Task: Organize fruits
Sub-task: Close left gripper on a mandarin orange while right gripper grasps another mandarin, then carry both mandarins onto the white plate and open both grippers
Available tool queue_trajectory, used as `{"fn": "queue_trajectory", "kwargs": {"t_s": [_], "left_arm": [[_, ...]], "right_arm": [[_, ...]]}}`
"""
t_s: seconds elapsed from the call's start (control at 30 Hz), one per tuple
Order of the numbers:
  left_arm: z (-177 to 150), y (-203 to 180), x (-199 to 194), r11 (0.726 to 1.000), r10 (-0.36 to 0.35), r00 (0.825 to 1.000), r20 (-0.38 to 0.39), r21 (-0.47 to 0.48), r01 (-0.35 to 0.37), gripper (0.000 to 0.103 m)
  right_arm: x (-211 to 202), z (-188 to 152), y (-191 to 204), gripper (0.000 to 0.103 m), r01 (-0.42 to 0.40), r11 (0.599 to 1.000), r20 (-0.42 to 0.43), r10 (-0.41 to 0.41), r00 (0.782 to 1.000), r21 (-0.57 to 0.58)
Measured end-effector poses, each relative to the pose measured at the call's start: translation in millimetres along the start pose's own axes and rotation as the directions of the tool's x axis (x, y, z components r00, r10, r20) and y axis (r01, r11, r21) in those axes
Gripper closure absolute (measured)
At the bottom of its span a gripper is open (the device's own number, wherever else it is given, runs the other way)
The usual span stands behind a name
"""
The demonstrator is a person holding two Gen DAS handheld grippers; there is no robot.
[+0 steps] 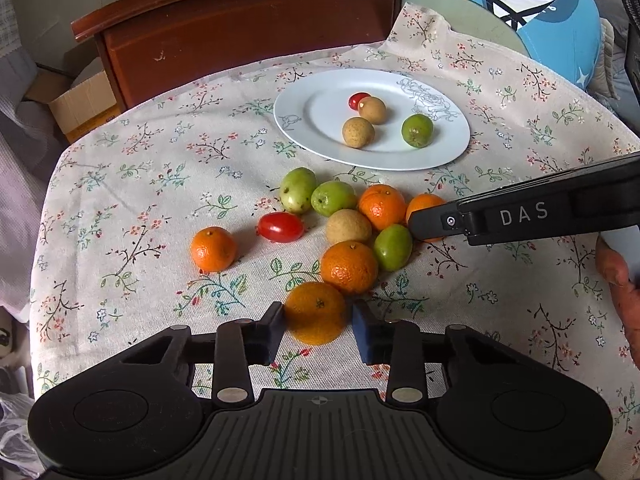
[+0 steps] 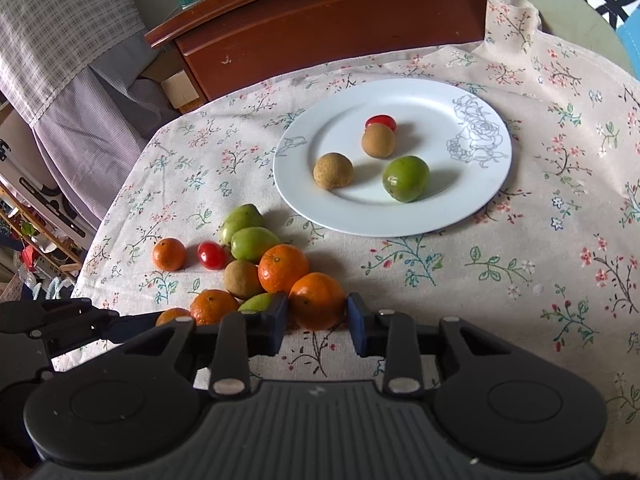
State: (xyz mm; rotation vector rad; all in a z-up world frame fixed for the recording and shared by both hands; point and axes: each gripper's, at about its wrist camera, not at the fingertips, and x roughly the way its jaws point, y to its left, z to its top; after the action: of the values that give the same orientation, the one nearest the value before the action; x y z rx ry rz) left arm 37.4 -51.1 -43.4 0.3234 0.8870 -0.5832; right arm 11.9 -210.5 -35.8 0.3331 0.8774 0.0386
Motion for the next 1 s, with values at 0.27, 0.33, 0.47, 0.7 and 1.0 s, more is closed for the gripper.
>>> {"fn": "queue_trajectory", "kwargs": {"t_s": [0.27,0.33,0.47,0.7,1.0], "left_arm": [[6,6,-11,0.999,-0.005,0.999,0.037,-0.034,0.006,0.073],[9,8,-17,0.999,-0.002,0.998,0.061,-0.049,0.005,0.073],[21,13,-27,0.996,-0.004,0.992,0.128,-0.086,0.015,0.073],[49,19,-33,0.992,-0.001,0.975,0.220,-0.121,0.028,0.073],[74,23,-26,0.990,-0.003,0.964,0.267,-0.138,0.041,0.073]], "right_arm": [[-9,5,-1,0.072,-0.001,1.000,0.028,0.000,1.000,0.016],[-16,9,-1,0.072,-0.017,0.999,0.047,0.016,0.999,0.031],[-30,19,0,0.072,-0.044,0.998,0.097,0.040,0.995,0.040],[-53,42,-4,0.072,-0.048,0.998,0.179,0.041,0.983,0.035],[-52,69,-18,0.072,0.014,1.000,0.206,-0.013,0.978,-0.006]]}}
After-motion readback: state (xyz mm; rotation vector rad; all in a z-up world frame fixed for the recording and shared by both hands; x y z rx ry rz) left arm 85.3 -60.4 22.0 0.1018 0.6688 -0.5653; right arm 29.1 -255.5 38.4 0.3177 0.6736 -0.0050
